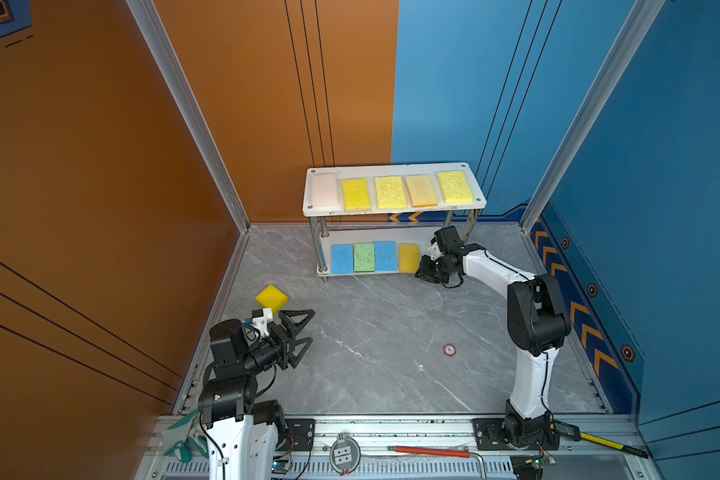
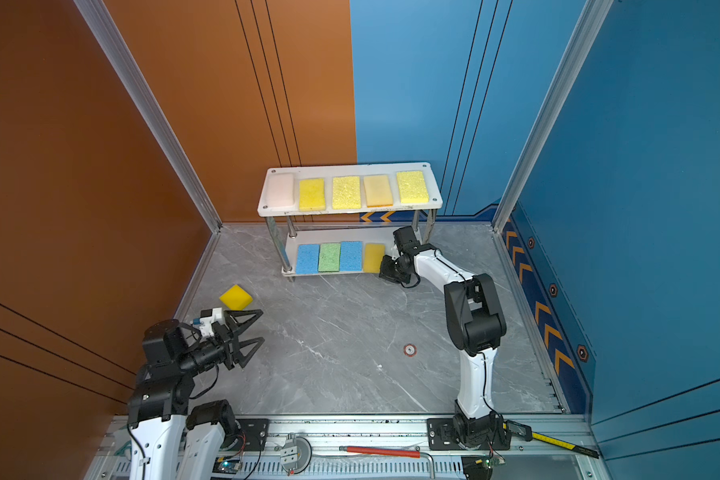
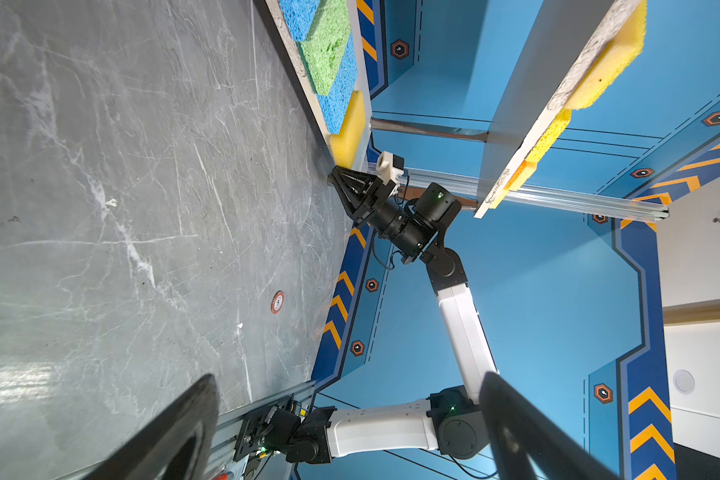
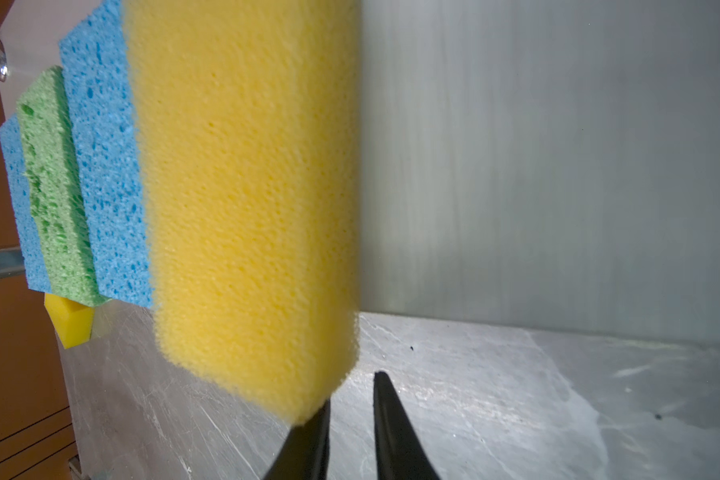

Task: Place and organize the cleaning sponges onto the shelf
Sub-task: 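Withdraw the open right gripper from the yellow sponge on the shelf, then move the left gripper toward the small yellow sponge while the right gripper holds back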

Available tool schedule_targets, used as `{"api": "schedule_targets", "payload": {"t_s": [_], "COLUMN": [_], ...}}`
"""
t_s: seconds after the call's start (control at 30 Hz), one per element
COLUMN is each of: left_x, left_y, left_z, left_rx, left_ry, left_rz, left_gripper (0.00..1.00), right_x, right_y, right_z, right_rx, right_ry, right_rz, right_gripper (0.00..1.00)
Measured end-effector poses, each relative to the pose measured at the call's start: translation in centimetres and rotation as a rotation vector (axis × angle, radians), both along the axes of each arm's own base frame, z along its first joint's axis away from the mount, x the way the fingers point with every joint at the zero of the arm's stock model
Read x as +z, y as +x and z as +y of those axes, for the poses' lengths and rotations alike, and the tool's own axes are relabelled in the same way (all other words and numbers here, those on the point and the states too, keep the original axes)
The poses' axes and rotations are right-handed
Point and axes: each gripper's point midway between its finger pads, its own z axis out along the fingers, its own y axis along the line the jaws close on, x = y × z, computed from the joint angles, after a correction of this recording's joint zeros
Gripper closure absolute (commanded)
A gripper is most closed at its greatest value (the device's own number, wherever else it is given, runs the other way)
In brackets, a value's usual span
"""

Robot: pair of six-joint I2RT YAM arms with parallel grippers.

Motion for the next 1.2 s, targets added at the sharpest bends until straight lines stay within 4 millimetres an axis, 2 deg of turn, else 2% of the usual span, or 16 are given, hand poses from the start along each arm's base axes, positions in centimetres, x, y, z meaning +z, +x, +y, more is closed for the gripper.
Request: {"api": "schedule_targets", "payload": {"t_s": [0.7, 0.9, 1.0, 1.07, 1.2], "left_x": [-0.7, -1.8, -2.0, -2.1, -3.3], "left_y": [0.1, 0.3, 0.7, 1.2, 2.2], "left_z": [0.3, 0.9, 1.8, 2.8, 5.5], "left_rx": [0.007, 0.016, 0.024, 0.044, 0.109], "left_ry": [0.008, 0.050, 0.135, 0.209, 0.362], "left_rz": [0.028, 0.106, 0.154, 0.184, 0.268], "left_gripper": [0.02, 0.02, 0.02, 0.02, 0.02], "right_x": [0.3, 0.2, 0.0, 0.0, 1.5], "right_y": [1.4, 1.1, -0.1, -1.5, -4.8], "right_z": [0.0, 0.5, 0.9, 1.2, 2.2], "right_rx": [-0.005, 0.007, 0.017, 0.024, 0.052], "right_ry": [0.018, 0.020, 0.022, 0.030, 0.061], "right_rz": [-0.013, -0.011, -0.009, 0.000, 0.000], "right_gripper": [0.78, 0.78, 0.77, 0.77, 0.71]}}
